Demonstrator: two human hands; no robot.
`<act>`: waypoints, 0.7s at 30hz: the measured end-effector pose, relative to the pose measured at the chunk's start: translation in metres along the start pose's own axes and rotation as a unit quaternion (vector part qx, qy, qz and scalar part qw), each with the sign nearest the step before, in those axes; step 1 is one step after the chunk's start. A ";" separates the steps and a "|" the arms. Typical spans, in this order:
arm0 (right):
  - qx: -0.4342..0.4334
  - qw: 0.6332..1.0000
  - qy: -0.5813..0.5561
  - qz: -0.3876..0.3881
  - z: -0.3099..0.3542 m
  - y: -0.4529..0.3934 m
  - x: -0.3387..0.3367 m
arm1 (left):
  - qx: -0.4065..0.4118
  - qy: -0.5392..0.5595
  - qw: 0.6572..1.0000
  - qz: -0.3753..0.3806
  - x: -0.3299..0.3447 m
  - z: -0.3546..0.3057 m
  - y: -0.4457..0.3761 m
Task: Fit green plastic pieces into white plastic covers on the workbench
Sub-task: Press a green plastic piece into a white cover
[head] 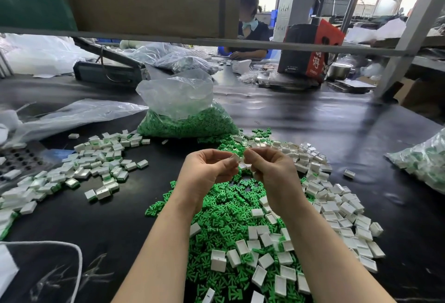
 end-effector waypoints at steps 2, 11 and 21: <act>-0.004 1.000 0.005 0.000 0.001 0.000 0.000 | 0.001 -0.002 1.000 0.000 0.000 0.000 0.000; -0.019 0.999 0.031 0.009 0.001 -0.001 0.001 | 0.018 -0.006 1.000 0.005 0.001 -0.004 0.000; -0.050 0.961 0.264 0.069 0.002 -0.001 0.008 | 0.077 -0.111 0.991 0.016 -0.001 -0.012 -0.002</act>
Point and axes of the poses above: each hand's wrist, its own y-axis away from the middle knuckle, its own x-axis out of the palm, z = x × y, the point moved 9 cm from there along -y, towards the middle knuckle, and after that the axes turned 6 degrees about x, right-handed, at the moved point
